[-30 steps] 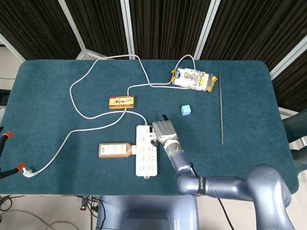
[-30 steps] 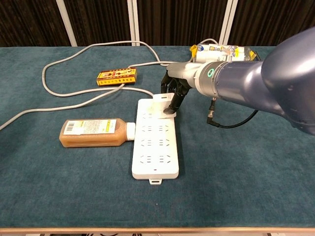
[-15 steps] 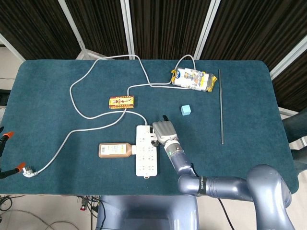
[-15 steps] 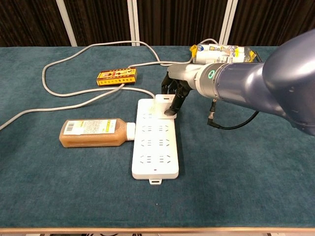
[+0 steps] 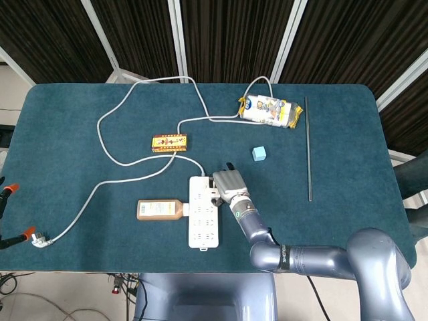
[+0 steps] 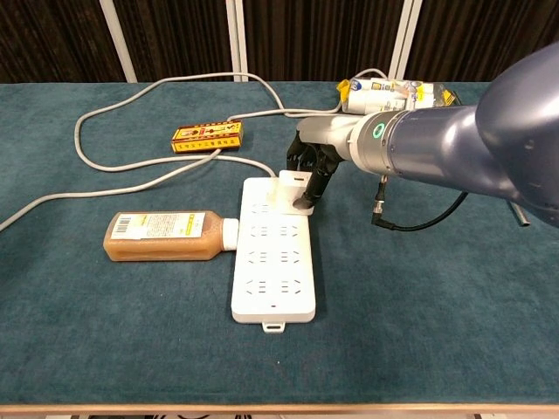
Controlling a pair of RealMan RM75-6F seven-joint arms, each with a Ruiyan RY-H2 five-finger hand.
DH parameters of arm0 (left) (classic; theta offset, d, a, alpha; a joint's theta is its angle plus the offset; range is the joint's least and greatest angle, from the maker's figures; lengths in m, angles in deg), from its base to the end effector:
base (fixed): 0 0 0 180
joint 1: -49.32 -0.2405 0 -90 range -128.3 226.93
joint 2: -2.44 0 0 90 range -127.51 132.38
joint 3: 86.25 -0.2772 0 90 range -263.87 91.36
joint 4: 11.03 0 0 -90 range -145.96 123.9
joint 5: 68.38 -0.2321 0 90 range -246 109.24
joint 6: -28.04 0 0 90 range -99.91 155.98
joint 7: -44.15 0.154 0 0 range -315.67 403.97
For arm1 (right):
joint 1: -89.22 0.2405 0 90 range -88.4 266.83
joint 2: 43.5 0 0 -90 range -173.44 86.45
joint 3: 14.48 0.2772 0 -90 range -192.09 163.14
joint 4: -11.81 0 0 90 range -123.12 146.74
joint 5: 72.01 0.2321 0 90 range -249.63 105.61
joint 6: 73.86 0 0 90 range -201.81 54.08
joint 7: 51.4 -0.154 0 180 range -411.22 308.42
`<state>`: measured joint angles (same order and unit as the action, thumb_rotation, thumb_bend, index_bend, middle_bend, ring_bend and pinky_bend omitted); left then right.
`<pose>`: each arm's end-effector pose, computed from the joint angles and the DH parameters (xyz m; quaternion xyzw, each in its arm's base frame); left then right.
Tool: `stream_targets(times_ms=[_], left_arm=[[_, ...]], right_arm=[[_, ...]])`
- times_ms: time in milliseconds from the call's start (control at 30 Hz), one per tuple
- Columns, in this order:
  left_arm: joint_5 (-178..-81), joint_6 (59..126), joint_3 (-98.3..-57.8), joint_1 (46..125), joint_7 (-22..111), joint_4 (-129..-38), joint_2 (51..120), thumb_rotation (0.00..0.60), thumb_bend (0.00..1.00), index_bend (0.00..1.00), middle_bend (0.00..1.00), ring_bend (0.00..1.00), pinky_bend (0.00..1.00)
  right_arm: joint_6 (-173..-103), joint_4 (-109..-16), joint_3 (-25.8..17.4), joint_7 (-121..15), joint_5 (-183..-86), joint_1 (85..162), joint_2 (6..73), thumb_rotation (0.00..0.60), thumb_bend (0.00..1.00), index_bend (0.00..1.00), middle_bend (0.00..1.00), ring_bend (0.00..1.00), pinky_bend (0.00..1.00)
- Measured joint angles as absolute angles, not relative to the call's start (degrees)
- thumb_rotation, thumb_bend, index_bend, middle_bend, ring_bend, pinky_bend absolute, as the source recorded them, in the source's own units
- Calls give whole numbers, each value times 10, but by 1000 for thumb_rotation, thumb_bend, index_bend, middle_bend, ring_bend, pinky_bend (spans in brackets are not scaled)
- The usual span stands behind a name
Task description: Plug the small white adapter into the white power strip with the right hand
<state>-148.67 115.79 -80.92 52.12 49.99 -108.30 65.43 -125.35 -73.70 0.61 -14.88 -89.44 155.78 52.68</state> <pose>-0.3361 0.1899 0.1645 -0.5485 -0.3851 -0.3751 0.6405 -0.0444 -0.3982 -0.1003 0.7324 -0.4958 0.2840 0.3703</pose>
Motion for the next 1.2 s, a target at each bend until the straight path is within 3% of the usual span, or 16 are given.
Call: stream_targets(times_ms=[1200], left_arm=[[-1485,1155,-810,523,506,-1084,656,600,91,185,0,0,0]], right_arm=[[-1227,-798,-31,-126,-840,1584,459,600,608,239,196,76,0]])
